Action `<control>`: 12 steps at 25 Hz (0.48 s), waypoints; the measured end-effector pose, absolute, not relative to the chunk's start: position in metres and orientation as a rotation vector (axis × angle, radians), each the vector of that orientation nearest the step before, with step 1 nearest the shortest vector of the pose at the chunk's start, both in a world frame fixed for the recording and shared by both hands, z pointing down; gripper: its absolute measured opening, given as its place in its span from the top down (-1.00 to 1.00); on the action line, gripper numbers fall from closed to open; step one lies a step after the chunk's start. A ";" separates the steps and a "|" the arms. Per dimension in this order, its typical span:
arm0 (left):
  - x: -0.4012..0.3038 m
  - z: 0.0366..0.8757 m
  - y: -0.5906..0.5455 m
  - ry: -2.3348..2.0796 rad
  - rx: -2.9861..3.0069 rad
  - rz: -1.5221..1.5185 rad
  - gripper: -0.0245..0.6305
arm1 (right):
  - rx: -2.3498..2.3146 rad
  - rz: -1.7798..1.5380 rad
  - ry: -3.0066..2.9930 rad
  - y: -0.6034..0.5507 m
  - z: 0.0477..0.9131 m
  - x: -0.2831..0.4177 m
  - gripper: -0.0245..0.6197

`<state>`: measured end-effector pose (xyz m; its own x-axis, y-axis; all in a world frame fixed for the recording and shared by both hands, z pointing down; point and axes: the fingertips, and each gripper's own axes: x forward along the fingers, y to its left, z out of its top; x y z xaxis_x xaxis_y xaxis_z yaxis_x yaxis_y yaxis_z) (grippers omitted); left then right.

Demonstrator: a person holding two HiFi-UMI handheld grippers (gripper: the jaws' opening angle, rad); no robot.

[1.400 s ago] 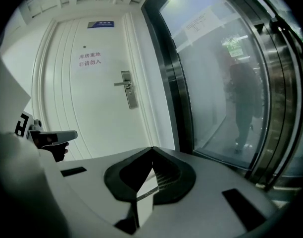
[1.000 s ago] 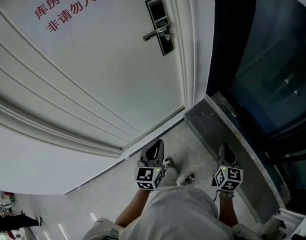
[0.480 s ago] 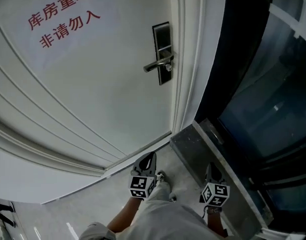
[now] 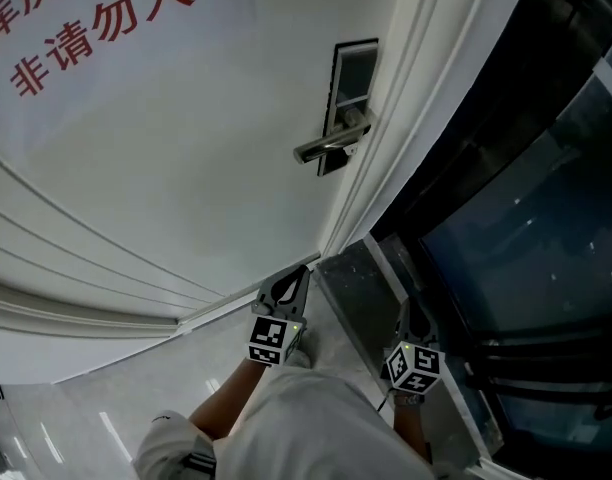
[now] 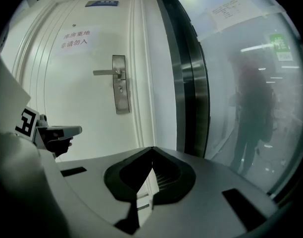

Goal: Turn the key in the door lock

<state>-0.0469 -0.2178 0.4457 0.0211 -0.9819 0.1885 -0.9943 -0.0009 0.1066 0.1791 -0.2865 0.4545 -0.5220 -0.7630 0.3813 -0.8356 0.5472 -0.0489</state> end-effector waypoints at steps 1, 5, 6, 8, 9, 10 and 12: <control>-0.053 0.442 -0.225 -2.070 2.096 0.097 0.90 | 1.312 0.276 -2.452 -0.289 0.456 0.172 0.92; -0.075 0.429 -0.247 -2.108 2.139 0.128 0.90 | 1.244 0.052 -2.415 -0.291 0.455 0.136 0.92; -0.079 0.427 -0.251 -2.104 2.146 0.119 0.90 | 1.231 0.035 -2.429 -0.291 0.453 0.127 0.92; -0.081 0.424 -0.257 -2.091 2.165 0.103 0.90 | 1.218 0.039 -2.458 -0.291 0.448 0.117 0.92; -0.080 0.424 -0.259 -2.083 2.174 0.101 0.90 | 1.214 0.047 -2.465 -0.291 0.447 0.115 0.92; -0.079 0.424 -0.259 -2.076 2.180 0.098 0.90 | 1.211 0.053 -2.467 -0.291 0.447 0.114 0.92; -0.077 0.423 -0.258 -2.069 2.183 0.086 0.90 | 1.204 0.060 -2.461 -0.291 0.448 0.115 0.92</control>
<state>-0.0766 -0.2584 0.4226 0.0565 -0.9896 0.1322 -0.9972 -0.0494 0.0566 0.1146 -0.2906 0.4476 -0.5499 -0.7494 0.3688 -0.7665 0.6282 0.1335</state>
